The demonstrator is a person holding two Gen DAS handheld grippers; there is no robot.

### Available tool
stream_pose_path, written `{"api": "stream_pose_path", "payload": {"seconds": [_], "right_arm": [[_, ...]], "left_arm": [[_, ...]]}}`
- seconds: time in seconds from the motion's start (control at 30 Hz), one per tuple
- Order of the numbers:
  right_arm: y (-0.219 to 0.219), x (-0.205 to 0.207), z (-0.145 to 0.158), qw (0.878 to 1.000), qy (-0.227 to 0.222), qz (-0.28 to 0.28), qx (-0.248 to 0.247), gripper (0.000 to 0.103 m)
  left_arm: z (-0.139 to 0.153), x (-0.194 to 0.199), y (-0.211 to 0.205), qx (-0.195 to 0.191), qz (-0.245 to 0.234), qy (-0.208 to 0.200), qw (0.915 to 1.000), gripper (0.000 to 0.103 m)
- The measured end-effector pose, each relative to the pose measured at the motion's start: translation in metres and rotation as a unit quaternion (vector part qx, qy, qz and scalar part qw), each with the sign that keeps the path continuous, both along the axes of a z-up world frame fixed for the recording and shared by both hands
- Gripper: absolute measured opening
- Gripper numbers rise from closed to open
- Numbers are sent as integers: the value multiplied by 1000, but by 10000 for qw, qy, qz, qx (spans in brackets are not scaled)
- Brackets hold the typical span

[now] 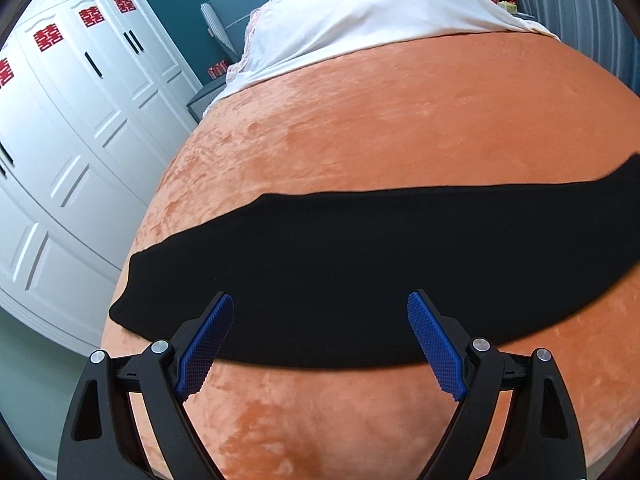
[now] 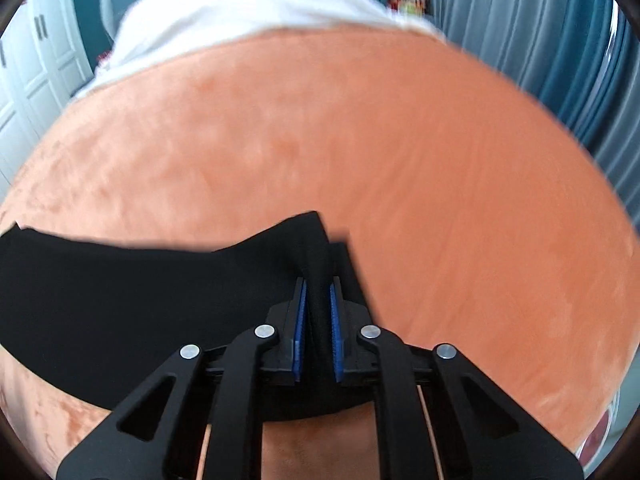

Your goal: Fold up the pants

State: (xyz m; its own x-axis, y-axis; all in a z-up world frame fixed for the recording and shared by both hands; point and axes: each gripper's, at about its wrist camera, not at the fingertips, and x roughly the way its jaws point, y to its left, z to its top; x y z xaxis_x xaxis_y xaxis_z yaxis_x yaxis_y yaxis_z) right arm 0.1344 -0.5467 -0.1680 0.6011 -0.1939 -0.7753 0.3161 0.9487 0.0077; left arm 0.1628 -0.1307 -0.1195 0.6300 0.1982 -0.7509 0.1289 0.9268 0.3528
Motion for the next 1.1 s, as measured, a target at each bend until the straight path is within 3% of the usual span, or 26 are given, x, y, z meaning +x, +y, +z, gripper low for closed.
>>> {"api": "stream_pose_path", "payload": {"seconds": [0.03,0.07,0.13,0.2,0.33,0.5,0.6,0.7,0.77,0.83,0.9,0.97,1.0,1.03,1.1], "right_arm": [[-4,2,-4,10000,51,1,4,9],[-10,10,-29,9989,463,-33,-30,9],[-14,16,-66,9961,868,20,130,11],[-9,10,-52,9981,616,-20,-1,17],[0,1,-11,9988,-101,-75,473,19],[26,36,-22,9969,99,409,665,19],[14,59,-57,9967,626,302,420,15],[-14,48,-62,9935,368,-62,1071,0],[-6,43,-50,9948,320,-210,939,2],[14,41,-42,9985,251,55,478,9],[8,43,-58,9983,570,3,121,10],[-12,31,-57,9972,340,-186,645,7],[-12,28,-49,9967,309,-338,664,8],[-6,22,-38,9971,186,-351,649,15],[9,14,-28,9989,54,-93,447,19]], "left_arm": [[1,-1,-4,-4,-20,-19,10000,87],[0,-1,-9,-3,-23,-12,10000,87],[-1,-2,-15,-27,-33,36,10000,87],[0,-4,-18,-38,-55,61,10000,87],[-1,-4,-25,44,-91,39,9999,87],[-3,-4,-37,60,-130,91,9999,87],[-6,-4,-44,182,-154,120,9996,87],[-12,-2,-47,298,-118,159,9994,87],[-16,1,-47,301,-82,223,9993,87],[-18,3,-46,311,-47,229,9992,87],[-20,5,-45,355,-30,233,9991,87],[-21,6,-44,345,-9,246,9991,87],[-21,6,-43,315,-5,264,9992,87],[-22,5,-42,299,4,285,9991,87],[-23,7,-39,235,42,347,9991,87]]}}
